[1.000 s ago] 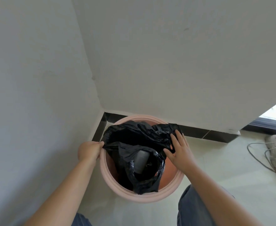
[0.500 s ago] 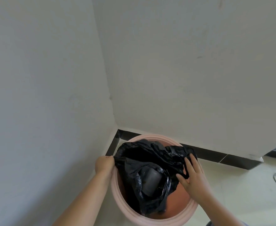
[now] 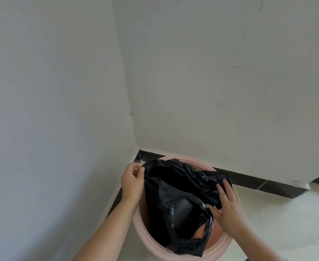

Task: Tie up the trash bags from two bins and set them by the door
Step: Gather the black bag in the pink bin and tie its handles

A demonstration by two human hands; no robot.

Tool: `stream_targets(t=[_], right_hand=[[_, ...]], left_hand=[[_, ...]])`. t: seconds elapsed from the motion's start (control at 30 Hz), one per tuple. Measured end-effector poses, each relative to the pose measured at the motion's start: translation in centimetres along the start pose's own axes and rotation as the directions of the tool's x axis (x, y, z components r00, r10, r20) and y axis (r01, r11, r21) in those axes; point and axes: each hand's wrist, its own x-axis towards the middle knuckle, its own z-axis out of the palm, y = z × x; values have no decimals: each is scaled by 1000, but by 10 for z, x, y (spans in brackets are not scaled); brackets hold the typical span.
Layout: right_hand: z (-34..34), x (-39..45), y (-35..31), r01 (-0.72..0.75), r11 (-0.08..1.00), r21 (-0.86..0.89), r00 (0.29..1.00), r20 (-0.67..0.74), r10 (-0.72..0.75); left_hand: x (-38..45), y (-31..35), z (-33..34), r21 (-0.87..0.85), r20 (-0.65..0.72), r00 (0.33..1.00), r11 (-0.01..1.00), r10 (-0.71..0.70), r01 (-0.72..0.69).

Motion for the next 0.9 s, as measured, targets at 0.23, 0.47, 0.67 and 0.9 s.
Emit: stream_targets(t=[0.23, 0.47, 0.67, 0.9], right_hand=[[3, 8, 4, 93, 995, -40, 968, -232, -100], [-56, 19, -36, 194, 923, 331, 964, -236, -118], [-121, -16, -23, 133, 697, 704, 991, -85, -103], [-130, 1, -50, 227, 575, 786, 970, -134, -201]], left_hand=[[-26, 0, -20, 185, 224, 923, 916, 314, -356], [-64, 44, -24, 171, 874, 424, 666, 238, -726], [-112, 26, 16, 329, 899, 387, 269, 205, -905], [-73, 41, -6, 538, 842, 490, 291, -224, -791]])
